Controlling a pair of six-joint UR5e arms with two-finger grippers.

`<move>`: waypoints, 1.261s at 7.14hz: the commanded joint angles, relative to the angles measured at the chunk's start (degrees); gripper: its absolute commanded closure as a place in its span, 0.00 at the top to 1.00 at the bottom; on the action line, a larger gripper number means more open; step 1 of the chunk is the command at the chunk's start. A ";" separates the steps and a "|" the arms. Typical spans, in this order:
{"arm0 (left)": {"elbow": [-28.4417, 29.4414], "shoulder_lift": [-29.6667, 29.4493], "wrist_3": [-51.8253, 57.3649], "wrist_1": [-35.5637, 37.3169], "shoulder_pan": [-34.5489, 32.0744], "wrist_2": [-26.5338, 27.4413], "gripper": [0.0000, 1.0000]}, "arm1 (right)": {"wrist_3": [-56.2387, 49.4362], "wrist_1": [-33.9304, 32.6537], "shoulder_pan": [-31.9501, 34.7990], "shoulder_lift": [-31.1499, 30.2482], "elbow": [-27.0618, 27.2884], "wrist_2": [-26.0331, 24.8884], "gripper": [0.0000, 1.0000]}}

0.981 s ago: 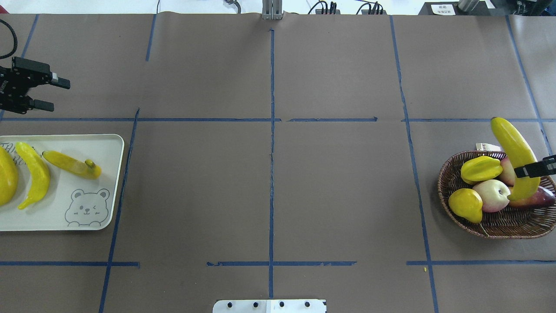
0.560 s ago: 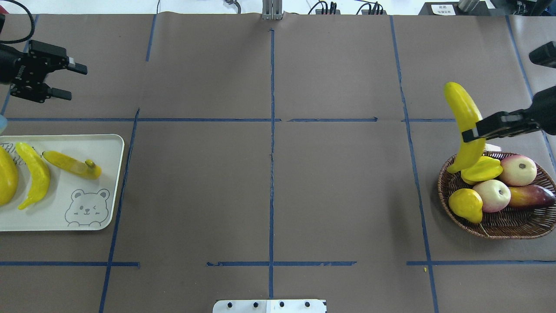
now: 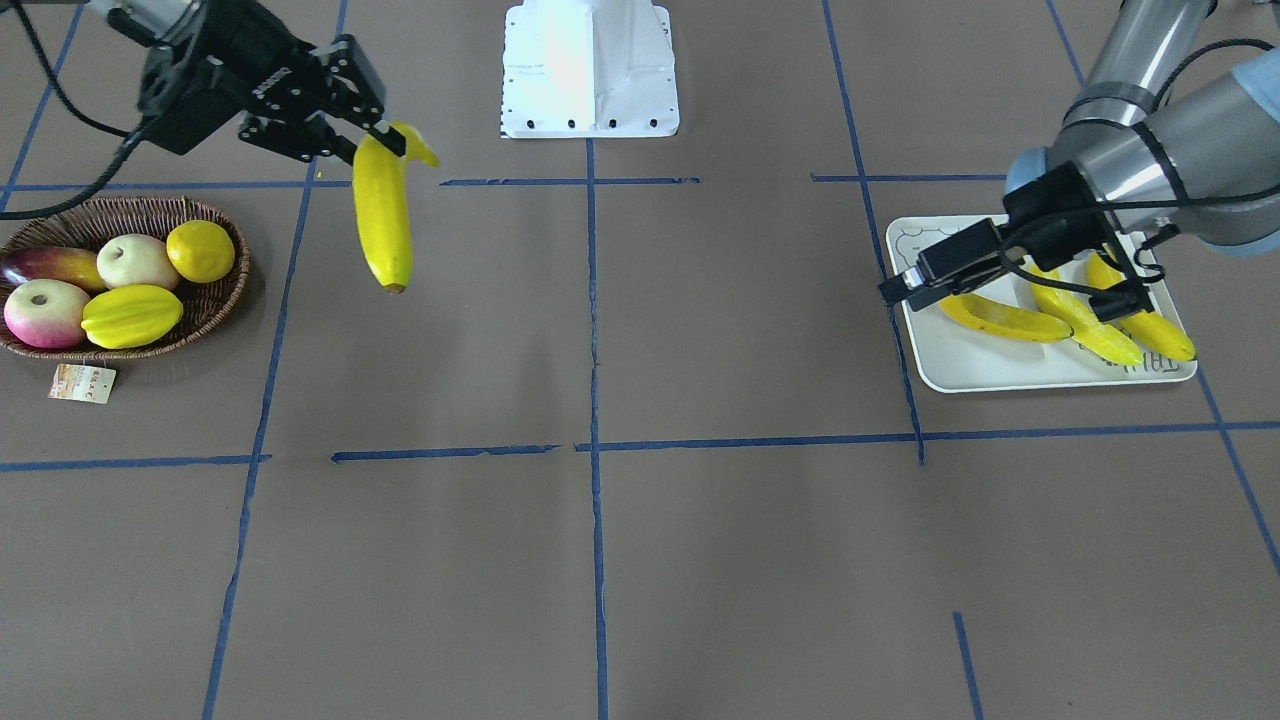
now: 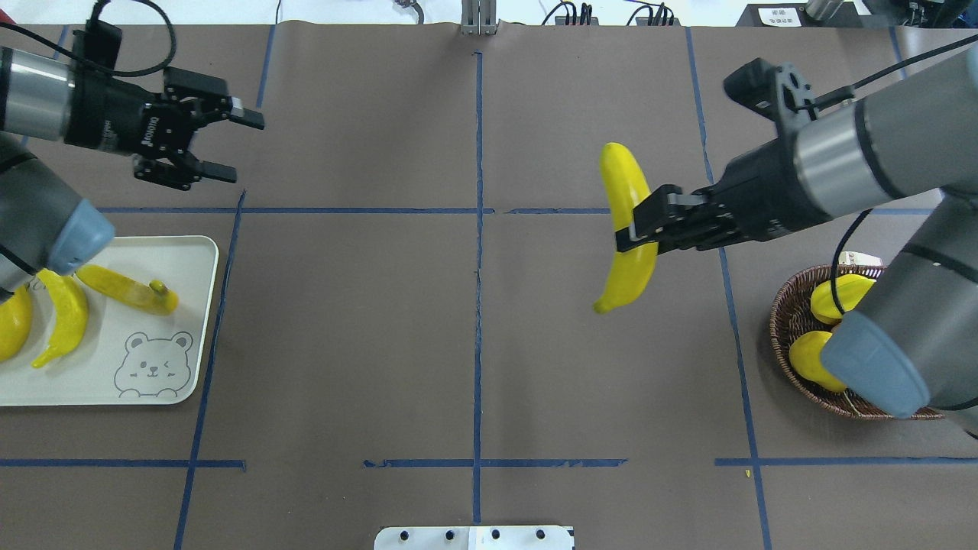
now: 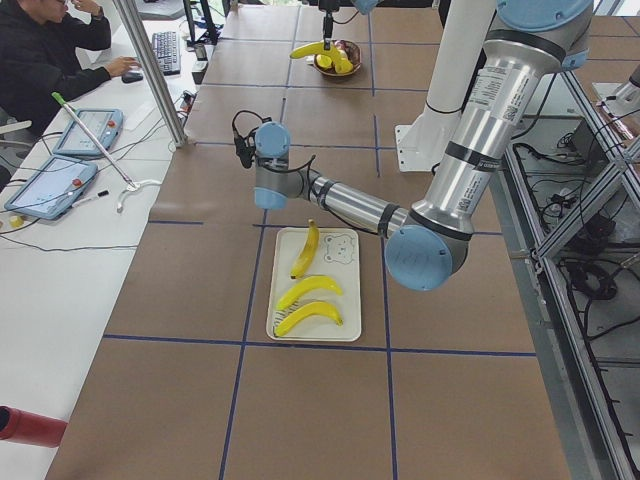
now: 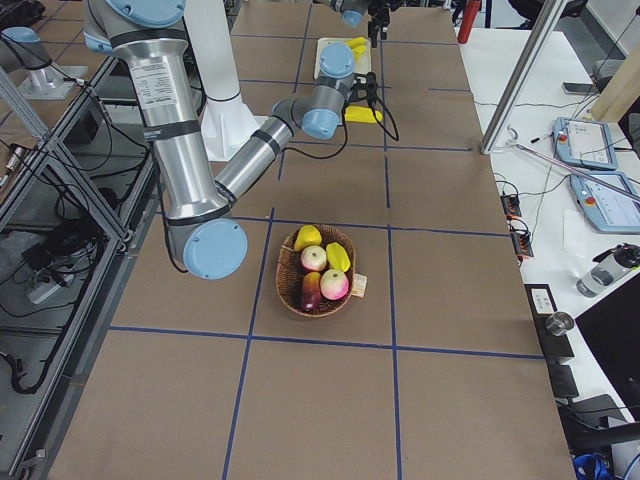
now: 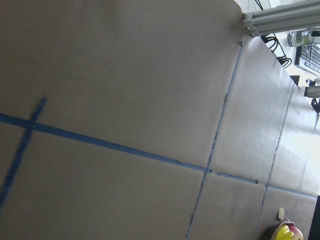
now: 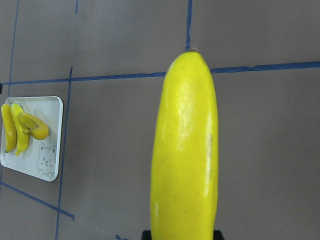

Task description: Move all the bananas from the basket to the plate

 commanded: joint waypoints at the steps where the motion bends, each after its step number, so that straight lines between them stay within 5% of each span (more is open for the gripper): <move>1: -1.48 -5.20 -9.47 0.23 6.78 10.76 0.99 | 5.70 -0.04 -10.14 5.34 0.19 -11.10 0.01; 4: -4.28 -8.39 -13.02 3.12 12.76 16.95 0.99 | 7.20 -0.13 -21.33 8.69 -0.25 -23.96 0.01; 9: -6.66 -7.77 -12.14 3.22 19.88 18.19 0.99 | 7.12 -0.13 -21.35 9.48 -0.51 -25.73 0.01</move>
